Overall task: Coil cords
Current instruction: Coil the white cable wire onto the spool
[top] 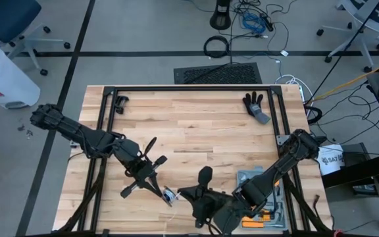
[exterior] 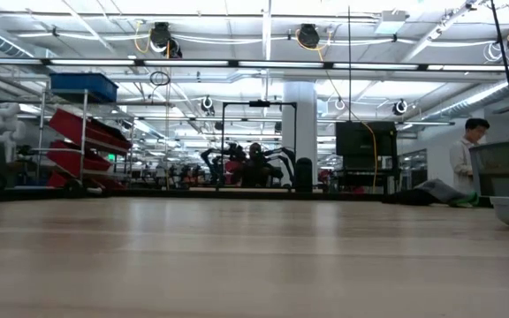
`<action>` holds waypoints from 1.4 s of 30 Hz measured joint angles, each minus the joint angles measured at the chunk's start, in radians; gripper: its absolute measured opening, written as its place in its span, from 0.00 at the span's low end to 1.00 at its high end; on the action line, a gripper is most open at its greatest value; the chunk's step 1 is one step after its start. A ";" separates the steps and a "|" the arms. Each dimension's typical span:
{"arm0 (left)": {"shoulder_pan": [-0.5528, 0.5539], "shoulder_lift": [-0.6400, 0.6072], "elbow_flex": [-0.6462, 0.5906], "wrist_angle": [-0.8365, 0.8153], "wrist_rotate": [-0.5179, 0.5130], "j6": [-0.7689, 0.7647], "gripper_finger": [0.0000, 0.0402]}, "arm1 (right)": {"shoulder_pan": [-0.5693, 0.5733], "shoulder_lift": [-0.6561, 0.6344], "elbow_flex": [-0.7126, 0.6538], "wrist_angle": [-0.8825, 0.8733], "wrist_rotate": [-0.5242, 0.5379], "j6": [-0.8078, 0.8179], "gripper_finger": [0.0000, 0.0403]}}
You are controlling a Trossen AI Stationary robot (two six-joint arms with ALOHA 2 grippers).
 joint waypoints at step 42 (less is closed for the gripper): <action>-0.027 0.062 0.000 0.094 0.051 0.359 0.00 | -0.173 0.002 0.000 0.105 -0.471 -0.093 0.01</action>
